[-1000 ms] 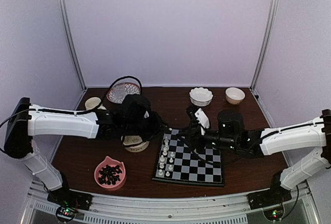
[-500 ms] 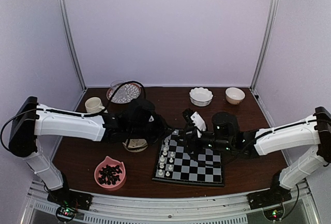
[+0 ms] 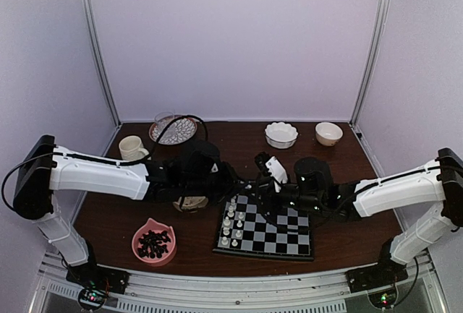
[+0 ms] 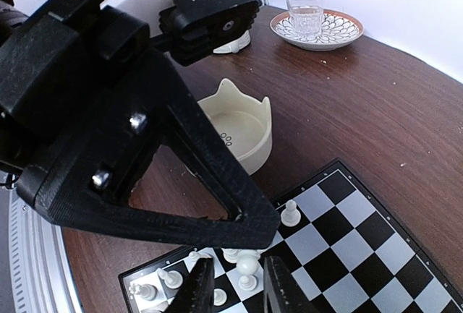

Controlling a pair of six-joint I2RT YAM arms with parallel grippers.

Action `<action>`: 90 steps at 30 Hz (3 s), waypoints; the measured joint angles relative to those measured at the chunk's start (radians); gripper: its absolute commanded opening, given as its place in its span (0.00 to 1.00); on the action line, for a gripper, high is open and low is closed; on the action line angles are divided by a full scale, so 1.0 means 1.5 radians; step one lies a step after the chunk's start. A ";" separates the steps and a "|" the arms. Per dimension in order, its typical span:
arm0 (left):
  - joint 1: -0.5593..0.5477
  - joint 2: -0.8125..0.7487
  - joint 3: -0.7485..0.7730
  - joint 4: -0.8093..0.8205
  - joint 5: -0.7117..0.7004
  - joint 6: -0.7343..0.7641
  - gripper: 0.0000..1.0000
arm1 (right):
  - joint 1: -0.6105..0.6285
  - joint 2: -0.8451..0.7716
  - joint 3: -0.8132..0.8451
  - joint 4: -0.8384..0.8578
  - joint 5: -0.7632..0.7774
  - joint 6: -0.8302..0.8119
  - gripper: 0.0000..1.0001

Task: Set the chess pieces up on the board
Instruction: Pass from the left arm to the right, then place the pawn at d2.

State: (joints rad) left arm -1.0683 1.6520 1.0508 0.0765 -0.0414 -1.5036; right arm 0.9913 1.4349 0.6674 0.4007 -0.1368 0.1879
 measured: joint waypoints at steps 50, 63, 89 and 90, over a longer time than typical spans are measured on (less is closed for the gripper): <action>0.202 -0.267 -0.139 -0.260 -0.157 0.624 0.98 | -0.018 0.243 0.505 -0.671 0.015 -0.028 0.01; 0.205 -0.267 -0.199 -0.182 -0.185 0.697 0.98 | -0.018 0.345 0.603 -0.799 0.021 -0.041 0.03; 0.227 -0.264 -0.202 -0.177 -0.182 0.669 0.98 | -0.027 0.435 0.655 -0.844 0.014 -0.056 0.10; 0.227 -0.263 -0.202 -0.177 -0.182 0.669 0.98 | -0.027 0.436 0.655 -0.845 0.013 -0.057 0.10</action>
State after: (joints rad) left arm -0.7273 1.2568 0.7475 -0.1894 -0.3138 -0.4999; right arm 0.9501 2.0888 1.6493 -0.8665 -0.1165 0.1028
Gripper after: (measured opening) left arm 0.976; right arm 0.092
